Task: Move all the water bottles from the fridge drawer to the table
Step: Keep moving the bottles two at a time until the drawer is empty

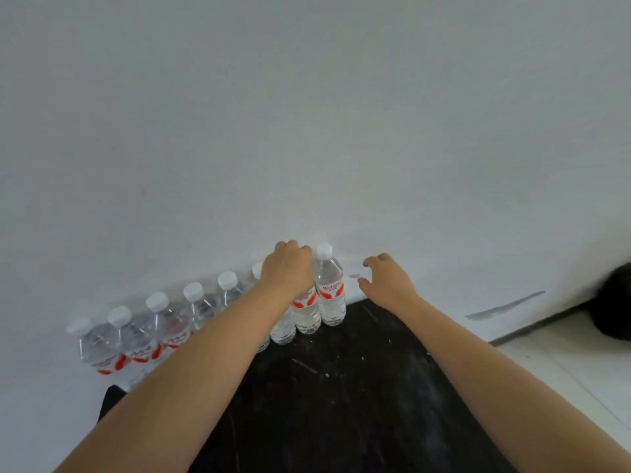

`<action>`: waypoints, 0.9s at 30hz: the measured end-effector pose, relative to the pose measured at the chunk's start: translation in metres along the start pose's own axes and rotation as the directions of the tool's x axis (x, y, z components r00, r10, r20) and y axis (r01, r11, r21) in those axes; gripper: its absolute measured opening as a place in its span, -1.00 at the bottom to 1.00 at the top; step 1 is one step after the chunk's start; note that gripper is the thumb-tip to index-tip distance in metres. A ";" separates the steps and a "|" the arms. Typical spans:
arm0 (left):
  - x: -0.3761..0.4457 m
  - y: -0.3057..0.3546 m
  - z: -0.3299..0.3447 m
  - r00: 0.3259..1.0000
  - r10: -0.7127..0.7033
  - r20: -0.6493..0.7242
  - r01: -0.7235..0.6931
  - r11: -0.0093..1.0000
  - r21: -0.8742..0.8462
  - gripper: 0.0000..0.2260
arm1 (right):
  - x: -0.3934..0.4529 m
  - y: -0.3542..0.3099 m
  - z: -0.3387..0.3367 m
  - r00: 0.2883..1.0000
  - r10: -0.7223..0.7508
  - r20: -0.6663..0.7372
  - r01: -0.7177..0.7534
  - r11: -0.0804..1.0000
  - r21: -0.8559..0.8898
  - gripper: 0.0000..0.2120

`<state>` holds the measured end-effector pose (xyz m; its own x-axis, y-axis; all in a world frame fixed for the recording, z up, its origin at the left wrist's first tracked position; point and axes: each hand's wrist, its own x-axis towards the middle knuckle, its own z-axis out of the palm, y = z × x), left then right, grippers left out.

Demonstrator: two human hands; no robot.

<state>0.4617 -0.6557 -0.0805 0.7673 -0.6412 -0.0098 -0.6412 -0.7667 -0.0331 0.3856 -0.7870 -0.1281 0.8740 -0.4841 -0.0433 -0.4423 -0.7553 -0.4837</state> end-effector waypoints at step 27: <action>-0.485 0.604 -0.132 0.293 0.948 -0.124 -0.932 0.312 0.183 -0.72 | -0.746 0.277 -0.322 0.370 0.620 -0.692 -0.865 0.501 -0.014 -0.72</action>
<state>-0.2992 -0.8120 0.0359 -0.3843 -0.9189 0.0895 -0.9130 0.3639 -0.1844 -0.4538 -0.7775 0.0520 -0.0902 -0.9531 0.2888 -0.9807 0.0345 -0.1925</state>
